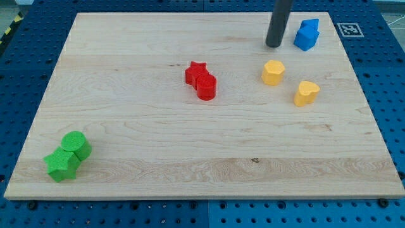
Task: Push the yellow hexagon closer to the yellow heart
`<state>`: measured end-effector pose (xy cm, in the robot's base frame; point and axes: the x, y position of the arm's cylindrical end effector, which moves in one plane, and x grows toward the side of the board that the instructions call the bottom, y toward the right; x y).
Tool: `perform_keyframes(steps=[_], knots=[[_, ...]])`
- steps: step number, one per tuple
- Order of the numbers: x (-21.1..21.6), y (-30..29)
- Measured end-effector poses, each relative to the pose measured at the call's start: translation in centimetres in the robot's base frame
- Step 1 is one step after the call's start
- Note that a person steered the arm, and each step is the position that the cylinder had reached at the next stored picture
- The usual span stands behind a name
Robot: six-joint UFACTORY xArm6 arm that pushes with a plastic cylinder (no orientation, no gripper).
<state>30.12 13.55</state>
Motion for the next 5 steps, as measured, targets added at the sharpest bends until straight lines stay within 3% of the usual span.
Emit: perform_keyframes(steps=[5], knots=[[6.1,-0.3]])
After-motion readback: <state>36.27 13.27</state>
